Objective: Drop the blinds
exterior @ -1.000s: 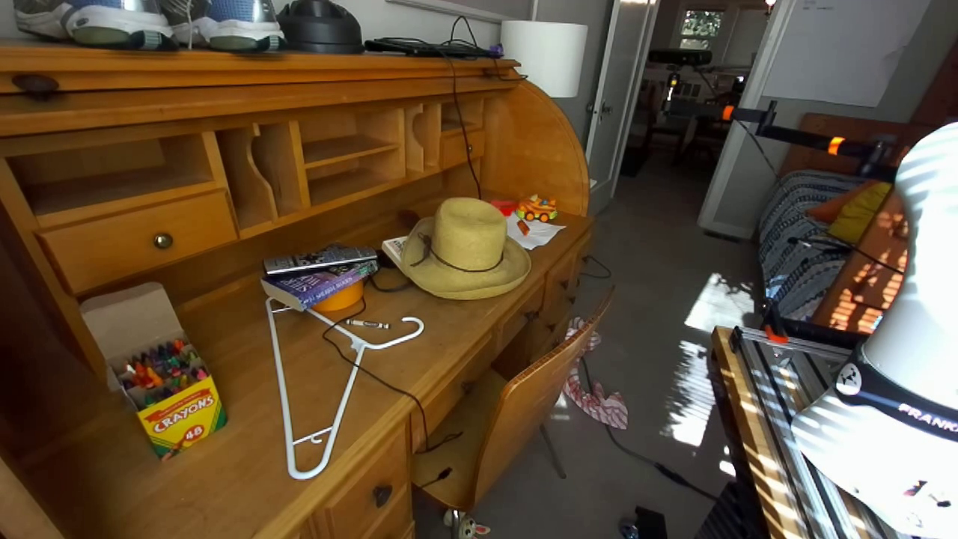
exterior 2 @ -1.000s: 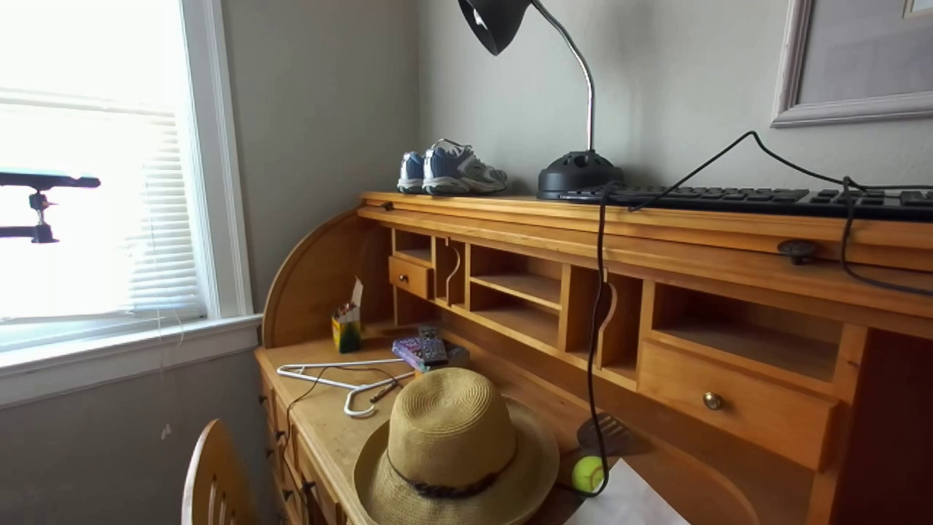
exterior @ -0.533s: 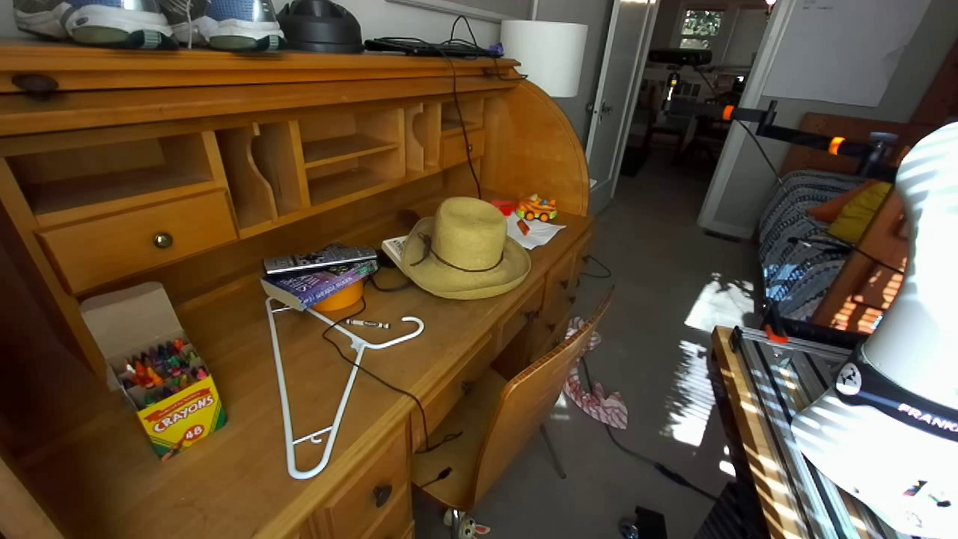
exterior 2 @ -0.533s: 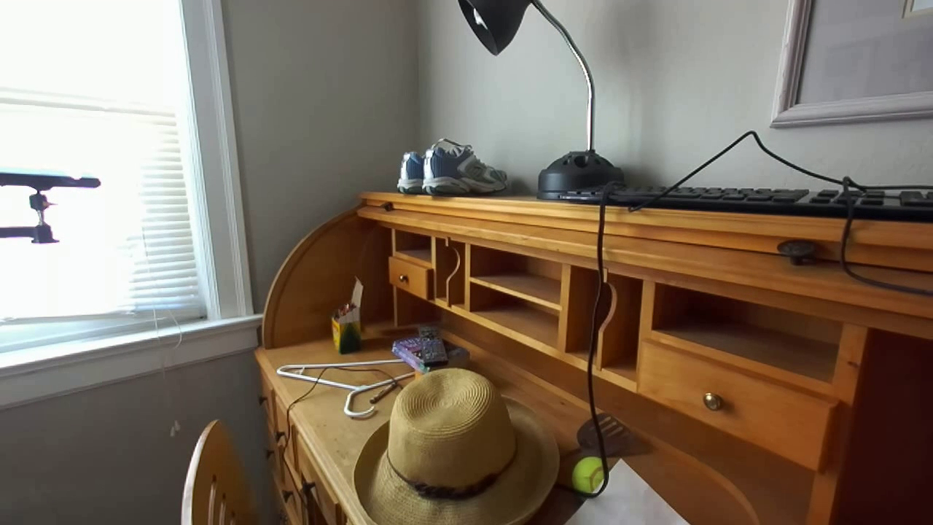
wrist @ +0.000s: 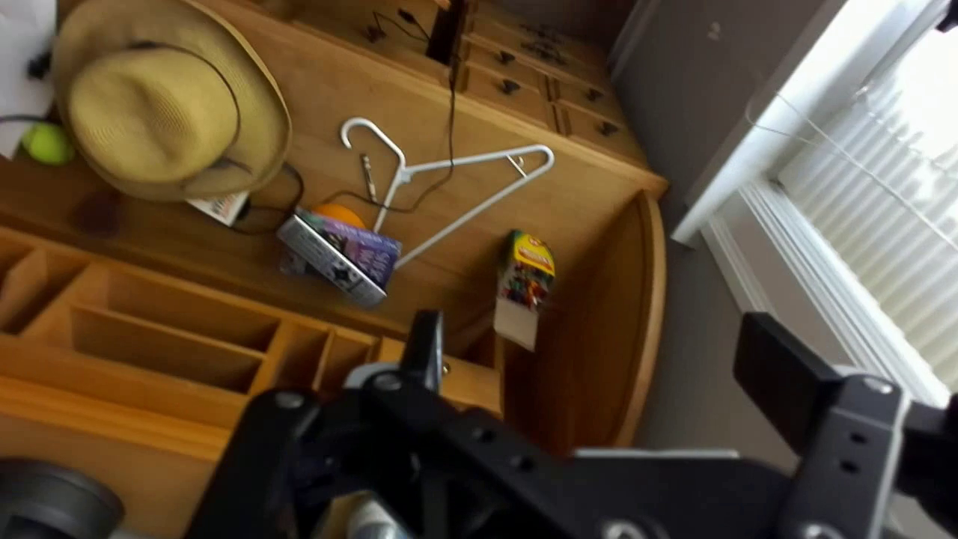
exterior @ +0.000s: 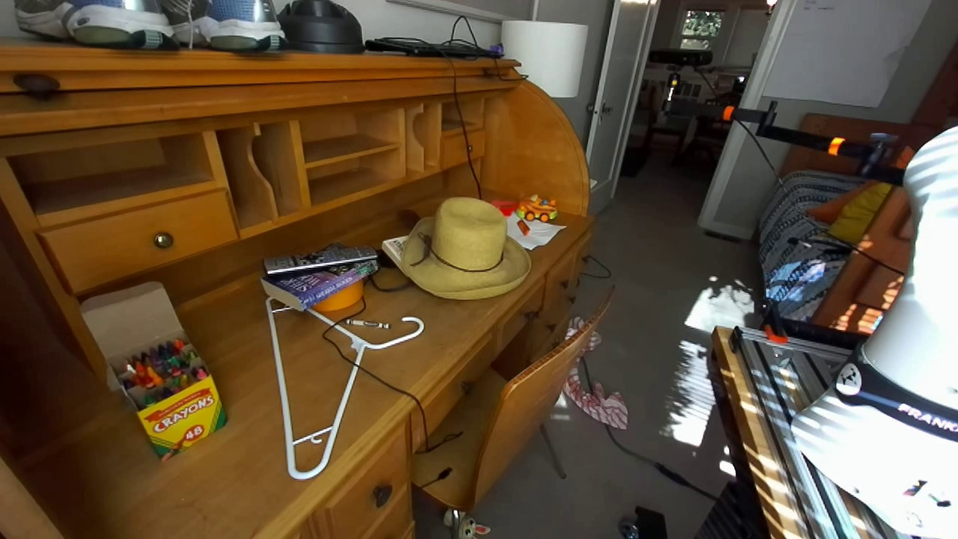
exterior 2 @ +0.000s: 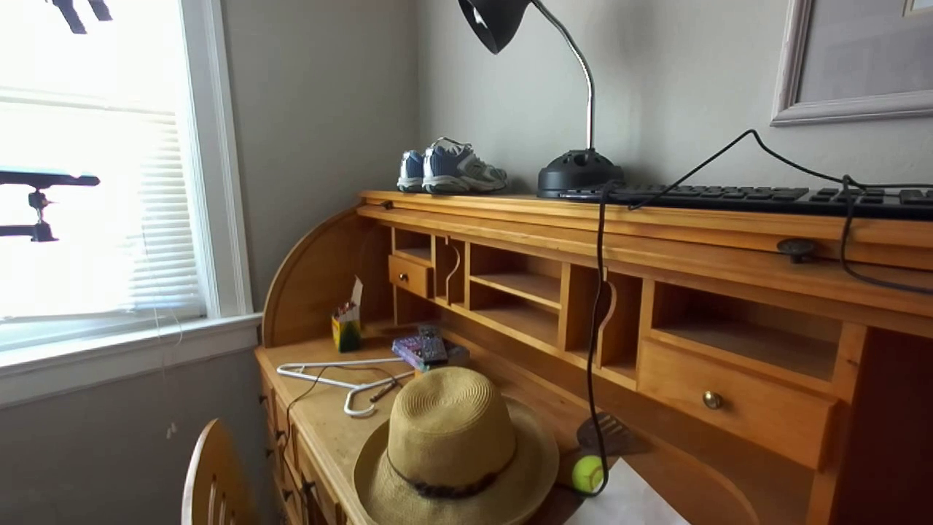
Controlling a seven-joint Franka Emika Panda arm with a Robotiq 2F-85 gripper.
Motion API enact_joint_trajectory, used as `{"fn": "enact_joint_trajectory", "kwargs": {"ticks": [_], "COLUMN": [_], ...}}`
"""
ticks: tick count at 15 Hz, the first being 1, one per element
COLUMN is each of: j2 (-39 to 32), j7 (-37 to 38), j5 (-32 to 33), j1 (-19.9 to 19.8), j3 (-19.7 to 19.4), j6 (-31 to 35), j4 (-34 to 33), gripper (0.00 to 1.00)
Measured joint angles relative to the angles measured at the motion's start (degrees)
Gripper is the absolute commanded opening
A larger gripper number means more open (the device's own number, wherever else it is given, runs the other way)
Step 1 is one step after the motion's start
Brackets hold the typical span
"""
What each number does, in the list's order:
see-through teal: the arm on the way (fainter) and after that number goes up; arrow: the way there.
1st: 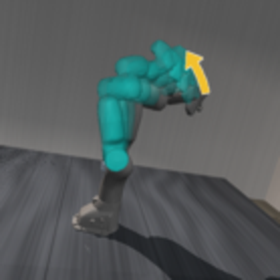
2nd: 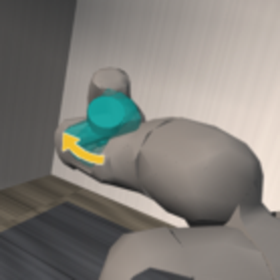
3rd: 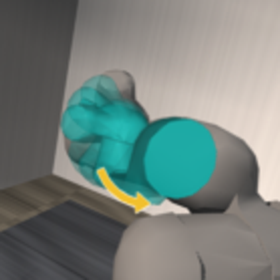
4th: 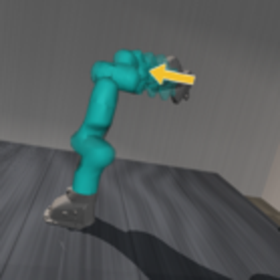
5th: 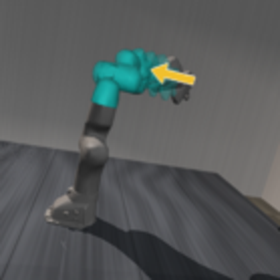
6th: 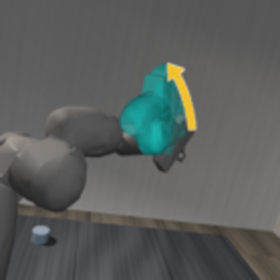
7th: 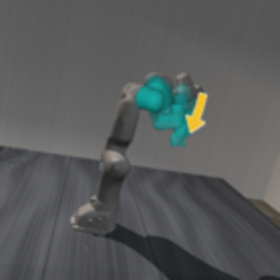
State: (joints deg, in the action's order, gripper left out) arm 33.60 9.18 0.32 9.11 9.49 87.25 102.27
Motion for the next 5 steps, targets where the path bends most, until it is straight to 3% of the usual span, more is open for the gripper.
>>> {"fn": "enact_joint_trajectory", "kwargs": {"ticks": [3, 5], "j2": [3.55, 3.32], "j7": [1.15, 1.07], "j5": [1.22, 1.19], "j1": [-2.97, -3.01], "j3": [-0.33, -0.19], "j6": [0.14, 0.16], "j4": [8.67, 7.9], "gripper": [1.0, 1.0]}}
